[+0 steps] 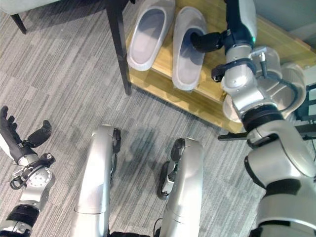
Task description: Arrange the slippers neatly on the shoe rack.
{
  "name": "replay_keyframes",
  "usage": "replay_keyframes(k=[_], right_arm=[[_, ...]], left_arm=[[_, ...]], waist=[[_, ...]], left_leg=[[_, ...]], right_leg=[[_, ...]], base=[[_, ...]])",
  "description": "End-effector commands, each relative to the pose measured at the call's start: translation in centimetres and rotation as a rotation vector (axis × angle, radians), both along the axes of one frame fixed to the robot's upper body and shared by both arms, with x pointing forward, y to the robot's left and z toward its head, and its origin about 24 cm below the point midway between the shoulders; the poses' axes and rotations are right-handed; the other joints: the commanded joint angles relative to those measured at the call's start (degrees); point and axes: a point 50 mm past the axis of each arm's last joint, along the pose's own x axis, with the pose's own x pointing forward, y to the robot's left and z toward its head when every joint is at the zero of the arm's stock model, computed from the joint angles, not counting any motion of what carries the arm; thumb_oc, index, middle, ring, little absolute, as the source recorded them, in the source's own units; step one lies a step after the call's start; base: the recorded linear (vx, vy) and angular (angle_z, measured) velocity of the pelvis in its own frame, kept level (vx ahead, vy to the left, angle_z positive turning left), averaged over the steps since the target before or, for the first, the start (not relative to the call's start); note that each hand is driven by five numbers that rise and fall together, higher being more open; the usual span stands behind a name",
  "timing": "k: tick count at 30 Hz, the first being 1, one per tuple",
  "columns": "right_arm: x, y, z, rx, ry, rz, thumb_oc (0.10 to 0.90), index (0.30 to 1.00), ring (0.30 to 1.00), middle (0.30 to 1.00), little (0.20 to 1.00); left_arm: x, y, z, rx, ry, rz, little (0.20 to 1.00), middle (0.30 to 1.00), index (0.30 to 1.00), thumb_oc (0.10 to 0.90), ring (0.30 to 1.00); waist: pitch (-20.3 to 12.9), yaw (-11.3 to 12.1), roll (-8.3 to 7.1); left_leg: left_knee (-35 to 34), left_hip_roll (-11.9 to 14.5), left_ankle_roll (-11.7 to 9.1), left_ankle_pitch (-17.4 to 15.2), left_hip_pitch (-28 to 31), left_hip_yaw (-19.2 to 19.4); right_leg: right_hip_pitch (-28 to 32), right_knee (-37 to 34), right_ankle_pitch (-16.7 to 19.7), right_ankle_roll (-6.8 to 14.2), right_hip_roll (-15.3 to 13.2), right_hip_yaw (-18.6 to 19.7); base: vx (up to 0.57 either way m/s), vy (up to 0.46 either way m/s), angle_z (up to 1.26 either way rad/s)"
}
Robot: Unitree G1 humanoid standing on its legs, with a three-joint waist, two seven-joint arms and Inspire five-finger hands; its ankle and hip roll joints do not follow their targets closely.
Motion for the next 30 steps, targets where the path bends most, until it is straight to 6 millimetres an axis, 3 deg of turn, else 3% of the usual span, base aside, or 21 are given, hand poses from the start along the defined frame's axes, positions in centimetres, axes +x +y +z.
replay_keyframes(k=[1,10,14,20,30], right_arm=[[-3.7,-0.4,5.6,0.056,-0.276,0.152,0.8,0.9,0.9,0.9,0.9],[-5.3,-0.6,4.8,0.127,-0.346,0.244,0.8,0.9,0.9,0.9,0.9],[-7.7,0.2,4.1,0.081,-0.469,0.291,0.8,0.9,0.9,0.9,0.9],[-9.5,1.5,3.7,0.049,-0.559,0.346,0.8,0.9,0.9,0.9,0.9],[-10.4,3.4,-1.7,0.123,-0.53,0.379,0.8,0.9,0.9,0.9,0.9]], left_arm=[[-0.2,0.2,3.4,0.133,-0.134,-0.066,0.9,0.9,0.9,0.8,0.9],[-1.6,0.1,2.8,0.14,-0.124,-0.072,0.9,0.9,0.9,0.8,0.9],[-1.8,-0.6,2.4,0.102,-0.127,-0.086,0.9,0.9,0.9,0.8,0.9],[-1.9,-1.1,2.4,0.141,-0.12,-0.102,0.9,0.9,0.9,0.8,0.9],[-1.9,-2.3,2.0,0.166,-0.105,-0.097,0.9,0.9,0.9,0.8,0.9]], waist=[[-2.0,2.8,-0.81],[-2.0,2.9,-0.53],[-2.0,1.7,-0.82],[-2.0,1.2,-1.29],[-2.0,-1.3,-1.68]], left_leg=[[2.6,0.4,1.5,-6.7,2.5,-2.9],[2.7,0.4,1.5,-6.3,2.5,-2.4],[2.7,0.2,1.6,-6.3,2.5,-2.4],[3.4,0.3,1.6,-6.4,2.5,-2.2],[4.1,0.3,2.2,-6.5,2.5,-1.7]], right_leg=[[1.4,1.6,1.4,-5.6,-1.3,1.8],[1.2,1.9,1.4,-5.4,-1.3,1.4],[1.3,2.0,1.5,-5.2,-1.4,1.4],[1.1,2.5,1.5,-5.0,-1.0,1.4],[1.0,3.1,1.2,-4.8,-0.7,1.1]], base=[[0.0,0.0,0.0],[0.0,-0.001,0.0],[0.0,0.0,0.0],[0.0,0.0,0.0],[0.0,0.0,0.0]])
